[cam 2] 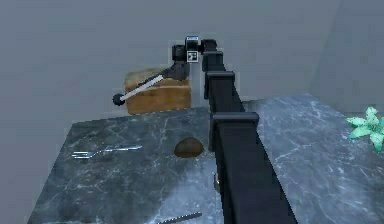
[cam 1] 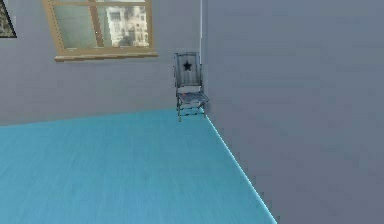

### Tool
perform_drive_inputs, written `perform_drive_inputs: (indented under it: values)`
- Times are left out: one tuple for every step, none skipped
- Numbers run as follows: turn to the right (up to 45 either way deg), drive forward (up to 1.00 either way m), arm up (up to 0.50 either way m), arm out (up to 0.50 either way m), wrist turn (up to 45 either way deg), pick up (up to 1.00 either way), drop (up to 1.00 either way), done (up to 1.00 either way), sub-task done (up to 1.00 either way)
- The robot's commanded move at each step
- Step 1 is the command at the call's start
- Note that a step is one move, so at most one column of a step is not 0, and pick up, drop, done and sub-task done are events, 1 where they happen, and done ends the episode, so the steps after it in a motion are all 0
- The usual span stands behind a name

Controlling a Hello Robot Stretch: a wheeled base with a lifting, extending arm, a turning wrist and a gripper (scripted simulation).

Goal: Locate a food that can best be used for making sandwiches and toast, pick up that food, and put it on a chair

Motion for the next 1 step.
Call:
perform_drive_inputs:
  values:
    - [0.0,0.00,0.00,0.00,-45.0,0.00,0.00,0.00,0.00]
